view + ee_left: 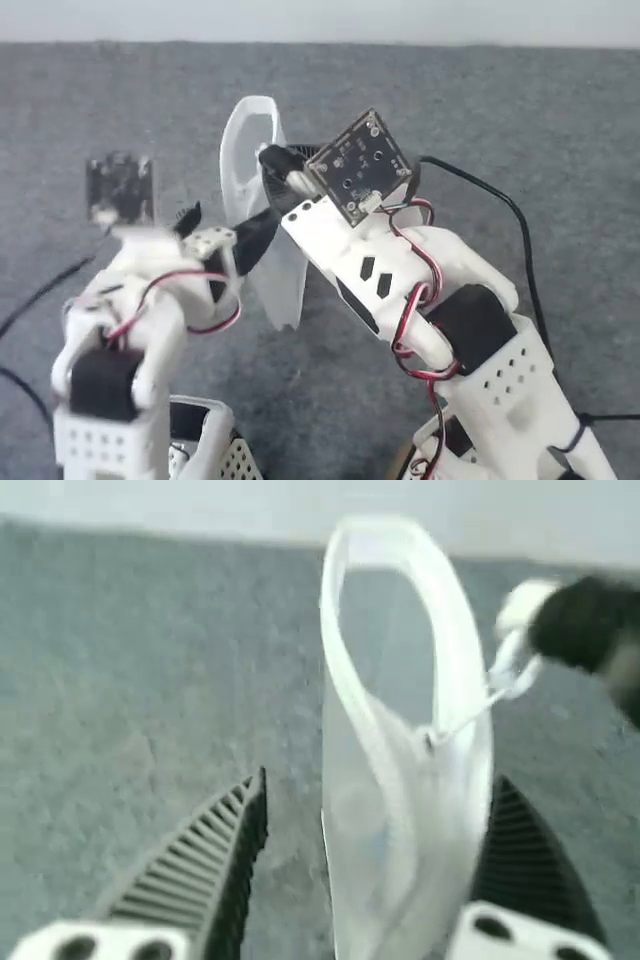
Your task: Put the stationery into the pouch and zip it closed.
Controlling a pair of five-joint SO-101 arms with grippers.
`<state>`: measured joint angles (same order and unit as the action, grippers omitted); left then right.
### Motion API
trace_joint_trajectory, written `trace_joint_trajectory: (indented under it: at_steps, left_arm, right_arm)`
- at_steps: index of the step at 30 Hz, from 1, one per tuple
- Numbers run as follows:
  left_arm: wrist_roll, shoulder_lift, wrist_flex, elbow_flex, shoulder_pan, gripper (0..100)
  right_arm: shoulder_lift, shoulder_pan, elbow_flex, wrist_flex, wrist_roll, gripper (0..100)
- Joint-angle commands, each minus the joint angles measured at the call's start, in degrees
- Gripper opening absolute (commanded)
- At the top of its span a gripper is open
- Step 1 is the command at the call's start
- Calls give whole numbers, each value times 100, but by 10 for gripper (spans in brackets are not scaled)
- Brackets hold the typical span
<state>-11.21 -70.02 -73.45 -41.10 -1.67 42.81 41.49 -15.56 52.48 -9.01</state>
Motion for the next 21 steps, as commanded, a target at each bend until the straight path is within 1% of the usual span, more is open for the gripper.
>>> trace_joint_trajectory:
  at_steps: [1,6,9,15,21]
  left_arm:
    - [290,-589,202,-215,-35,305]
    - [413,-888,651,-989,-475,305]
    - [413,-932,905,-1279,-519,299]
    - [440,-941,1116,-1305,-563,191]
    - [404,-941,1090,-1305,-571,104]
  right_arm:
    - [233,-40,44,251,62,6]
    - [356,171,44,602,62,6]
    - [716,242,-114,611,53,6]
    - [1262,242,-774,295,0,6]
    - [1429,224,-1046,127,-9,6]
